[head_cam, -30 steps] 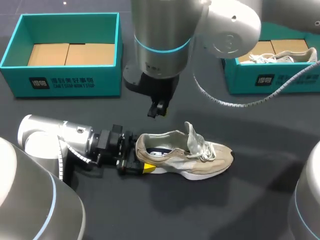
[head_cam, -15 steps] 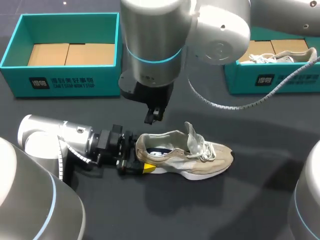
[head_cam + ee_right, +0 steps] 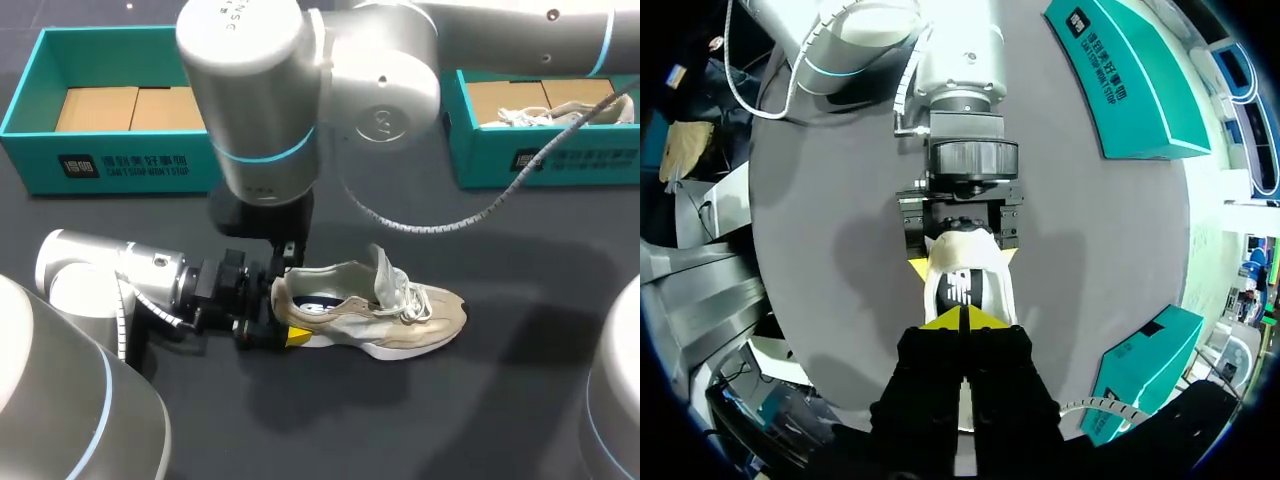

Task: Take the shoe out of the shoebox, open the shoe tongue, remove and reinsert the insole, then place the shoe into the shoebox

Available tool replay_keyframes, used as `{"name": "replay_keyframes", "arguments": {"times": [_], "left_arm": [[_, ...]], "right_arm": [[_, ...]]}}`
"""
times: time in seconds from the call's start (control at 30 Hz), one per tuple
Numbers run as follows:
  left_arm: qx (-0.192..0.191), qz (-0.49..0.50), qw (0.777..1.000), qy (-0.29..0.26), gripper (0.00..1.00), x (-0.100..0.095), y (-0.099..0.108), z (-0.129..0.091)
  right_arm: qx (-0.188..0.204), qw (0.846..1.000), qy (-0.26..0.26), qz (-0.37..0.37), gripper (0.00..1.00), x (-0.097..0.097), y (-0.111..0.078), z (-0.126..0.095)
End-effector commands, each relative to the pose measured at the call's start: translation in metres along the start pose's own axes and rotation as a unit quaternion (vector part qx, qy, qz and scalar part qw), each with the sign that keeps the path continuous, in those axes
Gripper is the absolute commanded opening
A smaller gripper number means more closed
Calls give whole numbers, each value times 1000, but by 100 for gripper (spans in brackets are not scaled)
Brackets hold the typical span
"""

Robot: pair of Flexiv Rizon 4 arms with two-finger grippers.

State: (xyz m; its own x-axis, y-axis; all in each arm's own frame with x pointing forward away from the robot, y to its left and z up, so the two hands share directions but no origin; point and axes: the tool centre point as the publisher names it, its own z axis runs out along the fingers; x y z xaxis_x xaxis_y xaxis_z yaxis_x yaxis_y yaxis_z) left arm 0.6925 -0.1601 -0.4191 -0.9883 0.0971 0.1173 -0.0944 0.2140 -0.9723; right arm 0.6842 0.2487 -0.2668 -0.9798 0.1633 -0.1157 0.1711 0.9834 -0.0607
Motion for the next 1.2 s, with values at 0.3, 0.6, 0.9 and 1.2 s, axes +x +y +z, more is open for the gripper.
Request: {"name": "replay_keyframes", "arguments": {"times": [0.3, 0.6, 0.9, 1.2], "left_arm": [[-1, 0, 1000, 0, 0, 0, 2, -1], [-1, 0, 1000, 0, 0, 0, 2, -1], [-1, 0, 1000, 0, 0, 0, 2, -1], [-1, 0, 1000, 0, 0, 0, 2, -1]], "right_arm": [[-2, 1000, 12, -3, 0, -3, -2, 26], [-6, 1000, 15, 12, 0, -1, -17, 50], [-13, 1000, 22, 8, 0, 2, -25, 78], [-10, 1000, 23, 4, 0, 0, -29, 105]]}}
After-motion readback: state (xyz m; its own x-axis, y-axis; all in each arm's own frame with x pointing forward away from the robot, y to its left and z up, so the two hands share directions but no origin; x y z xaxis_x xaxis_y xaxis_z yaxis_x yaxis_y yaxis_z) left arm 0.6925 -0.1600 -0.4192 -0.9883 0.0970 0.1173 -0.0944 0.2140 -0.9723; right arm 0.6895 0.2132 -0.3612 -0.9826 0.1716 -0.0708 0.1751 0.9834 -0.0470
